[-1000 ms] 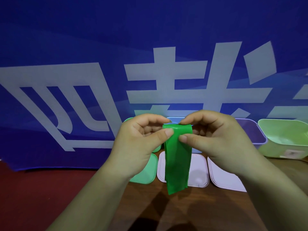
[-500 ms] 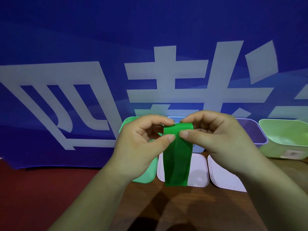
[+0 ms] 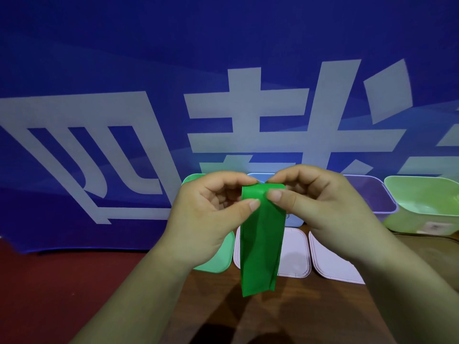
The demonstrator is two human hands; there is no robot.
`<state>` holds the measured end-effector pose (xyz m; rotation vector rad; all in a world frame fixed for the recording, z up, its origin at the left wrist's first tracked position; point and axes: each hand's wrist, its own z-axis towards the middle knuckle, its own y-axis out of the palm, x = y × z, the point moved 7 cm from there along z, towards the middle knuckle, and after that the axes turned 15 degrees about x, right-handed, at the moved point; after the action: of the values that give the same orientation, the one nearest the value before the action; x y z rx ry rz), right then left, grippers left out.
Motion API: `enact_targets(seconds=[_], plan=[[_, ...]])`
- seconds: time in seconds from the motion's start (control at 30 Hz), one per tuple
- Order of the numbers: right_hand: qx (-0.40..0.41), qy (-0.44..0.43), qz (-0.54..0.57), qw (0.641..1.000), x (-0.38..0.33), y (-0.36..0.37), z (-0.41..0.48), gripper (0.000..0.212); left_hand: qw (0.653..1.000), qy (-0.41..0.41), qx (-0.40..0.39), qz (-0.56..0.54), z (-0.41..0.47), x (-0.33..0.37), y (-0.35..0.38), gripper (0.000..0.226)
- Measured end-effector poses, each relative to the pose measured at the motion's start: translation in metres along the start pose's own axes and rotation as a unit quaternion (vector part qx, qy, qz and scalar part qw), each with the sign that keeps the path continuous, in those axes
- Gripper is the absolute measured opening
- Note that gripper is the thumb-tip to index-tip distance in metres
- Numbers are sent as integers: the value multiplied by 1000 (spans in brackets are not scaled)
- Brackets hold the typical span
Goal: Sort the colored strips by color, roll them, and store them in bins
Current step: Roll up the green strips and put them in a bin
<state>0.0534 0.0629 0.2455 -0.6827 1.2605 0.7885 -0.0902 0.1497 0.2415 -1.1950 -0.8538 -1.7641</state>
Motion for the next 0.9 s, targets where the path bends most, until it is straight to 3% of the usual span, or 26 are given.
enact_targets(seconds=[0.33, 0.9], plan=[[-4, -51, 14, 999, -3, 4, -1, 28, 1000, 4, 1, 12, -1, 4, -2, 24], [15, -39, 28, 999, -6, 7, -4, 24, 999, 23, -13, 24, -1, 4, -7, 25]])
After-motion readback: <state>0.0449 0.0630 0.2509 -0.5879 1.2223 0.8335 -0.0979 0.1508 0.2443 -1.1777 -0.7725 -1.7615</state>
